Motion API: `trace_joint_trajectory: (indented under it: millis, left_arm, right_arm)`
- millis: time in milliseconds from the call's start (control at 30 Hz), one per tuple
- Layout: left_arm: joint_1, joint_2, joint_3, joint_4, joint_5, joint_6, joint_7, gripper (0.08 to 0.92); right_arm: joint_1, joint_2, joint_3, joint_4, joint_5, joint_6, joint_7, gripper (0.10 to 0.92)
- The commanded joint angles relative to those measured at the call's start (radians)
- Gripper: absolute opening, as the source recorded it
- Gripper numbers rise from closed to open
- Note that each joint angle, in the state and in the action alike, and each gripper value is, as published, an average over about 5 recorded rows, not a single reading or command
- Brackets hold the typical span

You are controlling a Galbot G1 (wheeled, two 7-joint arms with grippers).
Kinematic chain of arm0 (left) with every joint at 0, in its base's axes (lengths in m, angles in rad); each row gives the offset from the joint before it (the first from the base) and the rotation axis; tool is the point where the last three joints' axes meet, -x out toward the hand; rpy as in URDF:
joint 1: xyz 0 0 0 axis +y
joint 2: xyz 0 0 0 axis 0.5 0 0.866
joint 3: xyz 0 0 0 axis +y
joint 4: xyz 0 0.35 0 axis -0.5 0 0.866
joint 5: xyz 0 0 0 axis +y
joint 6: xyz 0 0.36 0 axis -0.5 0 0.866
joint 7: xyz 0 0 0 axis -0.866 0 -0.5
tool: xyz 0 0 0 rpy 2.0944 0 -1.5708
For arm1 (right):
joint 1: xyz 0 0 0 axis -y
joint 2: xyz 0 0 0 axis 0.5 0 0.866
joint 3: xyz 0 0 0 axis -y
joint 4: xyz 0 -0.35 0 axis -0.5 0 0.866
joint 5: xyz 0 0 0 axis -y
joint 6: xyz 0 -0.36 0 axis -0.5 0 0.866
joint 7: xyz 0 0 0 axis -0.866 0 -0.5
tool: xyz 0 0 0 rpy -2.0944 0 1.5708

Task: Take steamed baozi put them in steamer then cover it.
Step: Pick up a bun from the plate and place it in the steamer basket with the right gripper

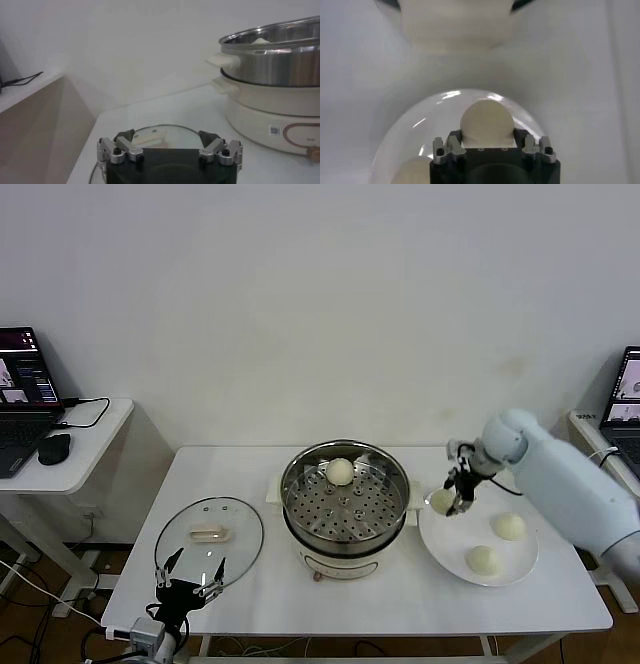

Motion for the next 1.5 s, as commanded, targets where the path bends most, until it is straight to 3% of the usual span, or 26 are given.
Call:
trace_joint_trajectory:
  millis: [33, 600, 1500]
  left_arm:
    - [0.0, 0.001, -0.002, -0.015, -0.001, 0.001, 0.002, 0.823]
    - [-0.01, 0.016, -0.03, -0.037, -0.01, 0.004, 0.01, 0.823]
    - [-0.007, -0.013, -0.026, -0.031, -0.019, 0.002, 0.007, 0.823]
  right_arm:
    - [0.312, -0.04, -0.231, 0.137, 0.214, -0.064, -0.018, 0.628]
    - [0.457, 0.248, -0.429, 0.033, 0.428, -0.165, -0.009, 0.628]
    - [0.26, 0.533, -0.42, -0.156, 0.307, -0.19, 0.045, 0.628]
